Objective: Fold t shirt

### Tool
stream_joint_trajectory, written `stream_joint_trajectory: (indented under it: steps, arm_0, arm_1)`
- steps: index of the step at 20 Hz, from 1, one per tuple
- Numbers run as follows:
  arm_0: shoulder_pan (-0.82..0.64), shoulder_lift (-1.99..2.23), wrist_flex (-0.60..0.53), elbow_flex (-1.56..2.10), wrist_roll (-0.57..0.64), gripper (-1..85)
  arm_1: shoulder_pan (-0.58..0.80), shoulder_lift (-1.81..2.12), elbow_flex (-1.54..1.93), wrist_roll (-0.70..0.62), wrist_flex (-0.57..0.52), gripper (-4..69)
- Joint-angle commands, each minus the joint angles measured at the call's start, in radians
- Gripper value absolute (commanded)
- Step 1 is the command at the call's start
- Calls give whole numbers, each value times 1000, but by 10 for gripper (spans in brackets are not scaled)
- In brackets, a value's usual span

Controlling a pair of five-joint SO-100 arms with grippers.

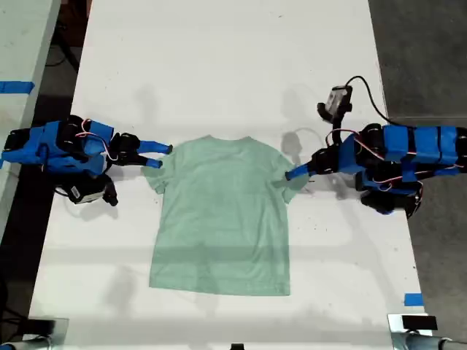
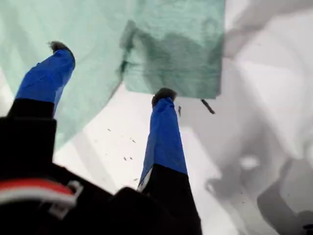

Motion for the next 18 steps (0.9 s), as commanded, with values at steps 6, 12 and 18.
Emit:
stream_joint_trajectory:
  steps: [6, 12, 18]
  arm_0:
    - [-32, 3, 11, 44, -20, 71]
    - [-32, 3, 11, 44, -21, 76]
    - [-35, 3, 12, 44, -21, 76]
  arm_1:
    - [247, -462, -8, -80, -265, 374]
    - [104, -468, -12, 64, -341, 186]
    - [12, -439, -71, 130, -316, 13]
